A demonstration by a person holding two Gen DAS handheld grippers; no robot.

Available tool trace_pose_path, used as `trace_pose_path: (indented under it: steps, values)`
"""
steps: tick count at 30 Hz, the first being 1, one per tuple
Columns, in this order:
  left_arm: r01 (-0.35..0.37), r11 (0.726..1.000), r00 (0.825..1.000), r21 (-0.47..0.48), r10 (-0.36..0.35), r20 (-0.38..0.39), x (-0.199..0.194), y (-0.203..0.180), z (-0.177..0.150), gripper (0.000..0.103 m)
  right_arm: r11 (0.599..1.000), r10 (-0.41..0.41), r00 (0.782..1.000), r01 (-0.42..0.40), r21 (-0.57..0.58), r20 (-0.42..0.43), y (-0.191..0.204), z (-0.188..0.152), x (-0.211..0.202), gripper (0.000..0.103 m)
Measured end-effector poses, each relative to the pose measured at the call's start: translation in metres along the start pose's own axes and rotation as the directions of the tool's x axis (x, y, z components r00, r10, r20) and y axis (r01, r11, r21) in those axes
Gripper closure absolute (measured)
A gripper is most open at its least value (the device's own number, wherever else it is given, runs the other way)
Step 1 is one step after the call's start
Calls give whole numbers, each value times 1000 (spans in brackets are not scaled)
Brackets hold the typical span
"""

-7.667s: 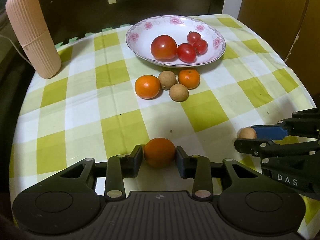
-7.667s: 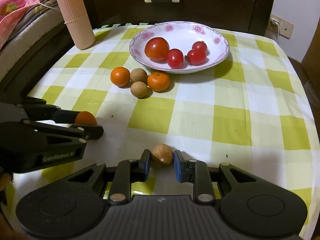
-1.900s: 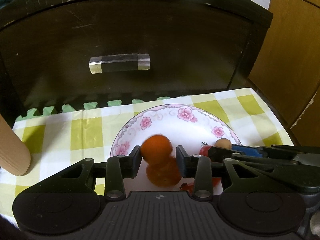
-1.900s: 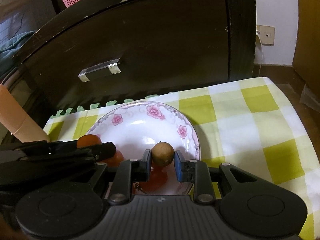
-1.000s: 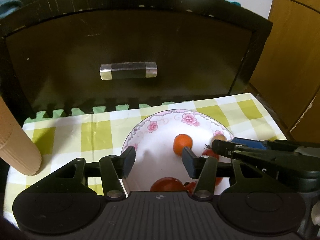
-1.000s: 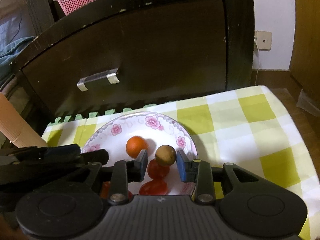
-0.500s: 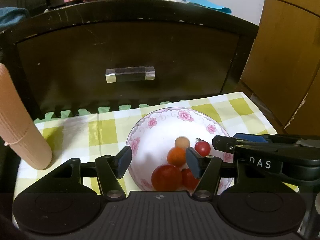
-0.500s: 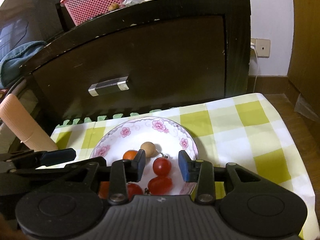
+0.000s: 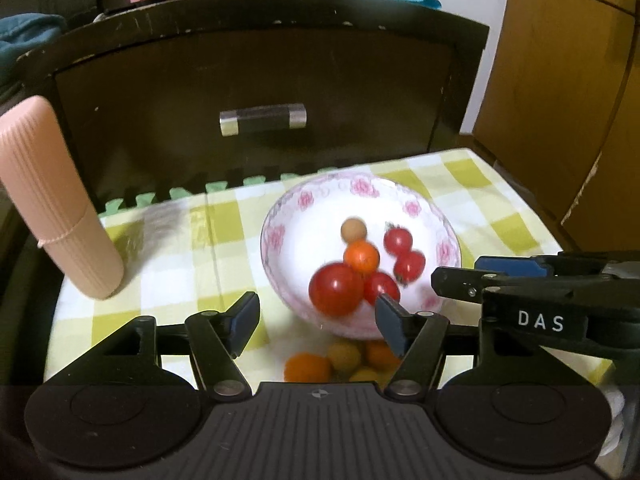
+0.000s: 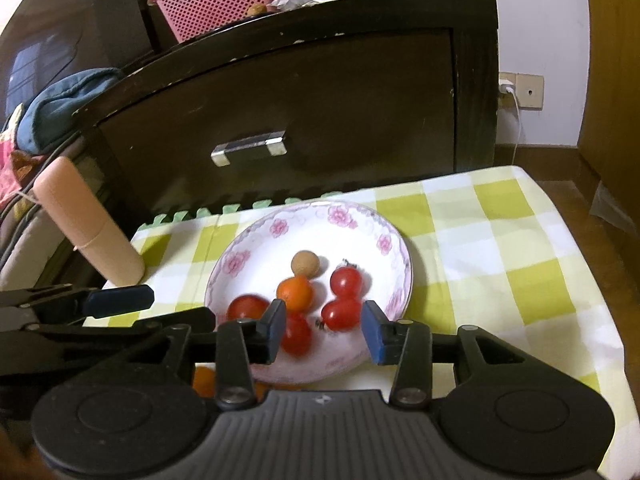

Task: Organize fruits
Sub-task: 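Withdraw both tools from the bowl toward the remaining tangerines and longans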

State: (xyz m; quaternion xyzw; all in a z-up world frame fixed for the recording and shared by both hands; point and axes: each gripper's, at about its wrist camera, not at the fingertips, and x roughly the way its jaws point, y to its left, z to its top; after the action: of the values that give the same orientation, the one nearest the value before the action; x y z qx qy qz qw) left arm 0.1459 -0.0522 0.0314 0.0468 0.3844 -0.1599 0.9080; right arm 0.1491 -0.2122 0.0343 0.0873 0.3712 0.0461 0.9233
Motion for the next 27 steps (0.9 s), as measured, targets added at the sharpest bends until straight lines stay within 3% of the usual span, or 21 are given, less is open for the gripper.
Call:
trace_pose_path:
  steps: [16, 27]
  values:
    - [-35, 996, 997, 88, 41, -68, -34, 27, -35, 29, 996, 41, 993, -50, -74, -110, 26, -53, 3, 63]
    - [-4, 997, 996, 80, 10, -85, -35, 30, -36, 28, 989, 68, 987, -87, -123, -148, 49, -65, 30, 63]
